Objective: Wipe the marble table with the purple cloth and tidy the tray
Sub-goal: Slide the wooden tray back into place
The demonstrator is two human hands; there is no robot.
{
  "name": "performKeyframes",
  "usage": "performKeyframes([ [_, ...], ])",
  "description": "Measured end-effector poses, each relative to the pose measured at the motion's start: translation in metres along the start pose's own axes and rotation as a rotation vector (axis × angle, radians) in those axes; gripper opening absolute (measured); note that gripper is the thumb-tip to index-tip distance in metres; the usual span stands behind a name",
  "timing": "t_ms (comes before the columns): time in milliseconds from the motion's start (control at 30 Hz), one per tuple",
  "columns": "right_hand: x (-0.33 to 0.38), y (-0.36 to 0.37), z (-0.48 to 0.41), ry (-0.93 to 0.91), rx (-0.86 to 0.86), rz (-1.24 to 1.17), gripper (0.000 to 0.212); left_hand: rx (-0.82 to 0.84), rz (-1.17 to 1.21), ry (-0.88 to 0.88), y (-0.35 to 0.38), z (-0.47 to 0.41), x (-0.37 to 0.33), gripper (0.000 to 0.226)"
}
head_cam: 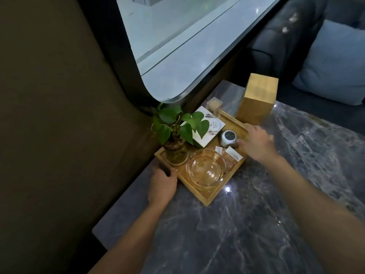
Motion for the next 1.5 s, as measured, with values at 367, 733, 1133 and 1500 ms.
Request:
performKeyframes([
  [367,-0.013,0.021,-0.049,0.064,-0.031,-0.024,0.04,0.114,0.192,-0.021,0.017,-0.011,-0.009,0.036],
  [733,-0.016,0.029,-0.071,0.109,-0.157,-0.083,0.033,0.053,0.05,0.029,0.024,-0.016,-0.008,0.014],
  [1133,0.007,0.033,-0.042,0.029,-0.154,-0.11,0.033,0.016,0.068,0.0,-0.003,0.003,0.022,0.019],
  [1500,0.051,0.065,0.023,-0.094,-0.072,-0.074,0.03,-0.096,0.1,-0.086,-0.036,0.066,0.094,0.013],
])
Point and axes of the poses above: each hand's wrist, its own z-axis away from the middle knuckle, its own y-axis out of the palm, x = y × z, the point moved 2 cm from there along -z, towards the middle knuckle, and after that the axes turned 13 degrees about -z, right-handed, at the moved point
